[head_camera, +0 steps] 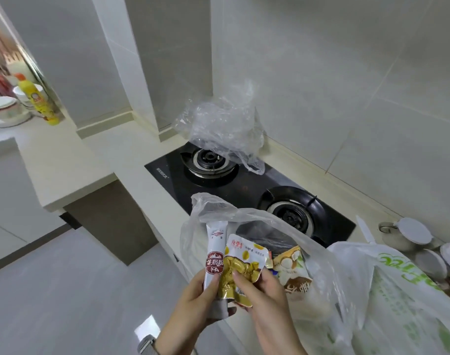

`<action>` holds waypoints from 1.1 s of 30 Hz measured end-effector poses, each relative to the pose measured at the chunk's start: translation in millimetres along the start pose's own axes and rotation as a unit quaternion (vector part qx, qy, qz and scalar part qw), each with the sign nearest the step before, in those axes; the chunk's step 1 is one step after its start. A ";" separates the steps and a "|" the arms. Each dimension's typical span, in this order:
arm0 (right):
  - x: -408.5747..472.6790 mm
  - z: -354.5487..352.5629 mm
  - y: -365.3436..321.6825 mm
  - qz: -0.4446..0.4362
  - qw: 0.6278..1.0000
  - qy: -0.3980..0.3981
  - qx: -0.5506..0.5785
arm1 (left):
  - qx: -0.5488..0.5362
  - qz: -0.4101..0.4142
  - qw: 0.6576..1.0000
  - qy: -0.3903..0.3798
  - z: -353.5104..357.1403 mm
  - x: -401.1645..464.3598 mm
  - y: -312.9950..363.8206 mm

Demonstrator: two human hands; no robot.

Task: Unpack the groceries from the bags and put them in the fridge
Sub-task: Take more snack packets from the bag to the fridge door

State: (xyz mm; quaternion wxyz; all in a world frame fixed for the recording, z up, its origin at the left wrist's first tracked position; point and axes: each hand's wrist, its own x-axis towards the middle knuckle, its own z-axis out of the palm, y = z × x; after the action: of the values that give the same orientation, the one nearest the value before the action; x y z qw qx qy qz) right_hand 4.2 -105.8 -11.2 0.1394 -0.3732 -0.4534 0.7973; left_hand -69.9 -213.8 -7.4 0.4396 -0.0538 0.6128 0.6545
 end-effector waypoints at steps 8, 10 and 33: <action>-20.4 67.7 2.6 0.021 0.986 -0.142 -0.080 | -0.031 0.115 0.989 0.088 -53.8 -62.8 18.0; -31.7 92.7 2.5 0.036 0.975 -0.196 -0.095 | -0.048 0.140 0.983 0.112 -72.8 -84.3 21.5; -349.3 286.4 117.0 -0.048 0.704 -0.628 -0.327 | -0.167 0.307 0.810 0.472 -257.7 -452.4 -118.5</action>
State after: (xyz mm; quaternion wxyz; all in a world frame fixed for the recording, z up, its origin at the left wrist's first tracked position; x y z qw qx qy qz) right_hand 49.5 -543.3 144.6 -0.2711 0.2142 -0.6856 0.6407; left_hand 160.4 -679.5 116.1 -0.1426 -0.2377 0.6107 0.7417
